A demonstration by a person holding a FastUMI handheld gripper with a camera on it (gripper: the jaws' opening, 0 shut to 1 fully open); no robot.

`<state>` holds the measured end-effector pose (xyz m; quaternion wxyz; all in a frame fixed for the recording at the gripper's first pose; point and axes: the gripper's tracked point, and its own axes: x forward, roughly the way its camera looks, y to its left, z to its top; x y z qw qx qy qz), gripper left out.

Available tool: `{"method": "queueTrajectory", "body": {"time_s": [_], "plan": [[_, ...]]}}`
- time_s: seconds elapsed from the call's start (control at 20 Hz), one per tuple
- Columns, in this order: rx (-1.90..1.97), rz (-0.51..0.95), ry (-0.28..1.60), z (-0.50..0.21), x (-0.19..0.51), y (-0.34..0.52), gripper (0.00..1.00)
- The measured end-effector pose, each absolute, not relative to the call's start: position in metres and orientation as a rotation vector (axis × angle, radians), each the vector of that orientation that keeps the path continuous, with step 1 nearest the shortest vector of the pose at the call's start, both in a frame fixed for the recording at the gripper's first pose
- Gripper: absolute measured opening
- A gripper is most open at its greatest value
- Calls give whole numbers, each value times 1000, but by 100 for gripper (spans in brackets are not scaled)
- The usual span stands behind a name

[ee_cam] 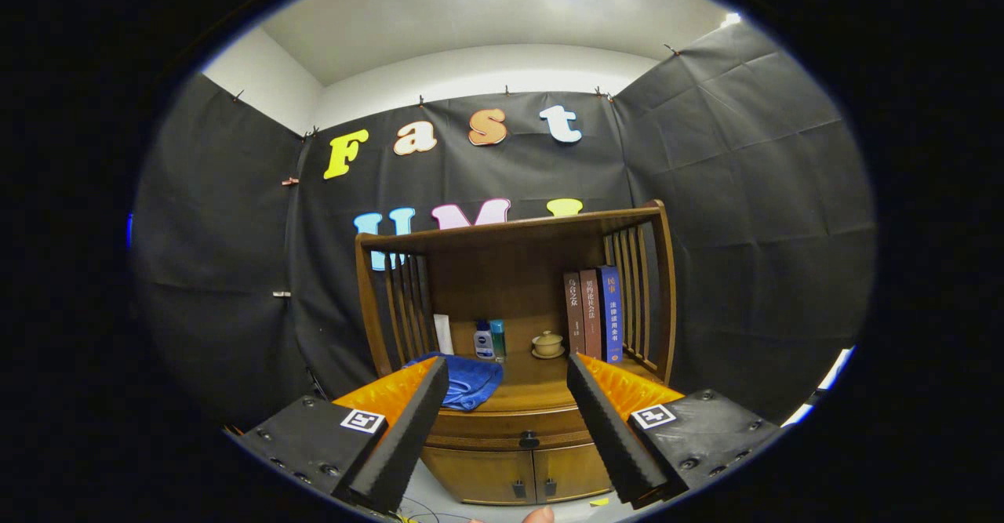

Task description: Pull open the drawer, take out the items inside it, and place them on the countertop above the cabinet.

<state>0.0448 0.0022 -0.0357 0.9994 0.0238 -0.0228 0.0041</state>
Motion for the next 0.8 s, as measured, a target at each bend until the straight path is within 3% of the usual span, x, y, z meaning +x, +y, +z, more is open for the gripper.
{"method": "queueTrajectory", "body": {"time_s": [0.3, 0.8], "plan": [[97, 54, 16, -116, 101, 9, 98], [-24, 12, 134, -272, 187, -8, 99]]}}
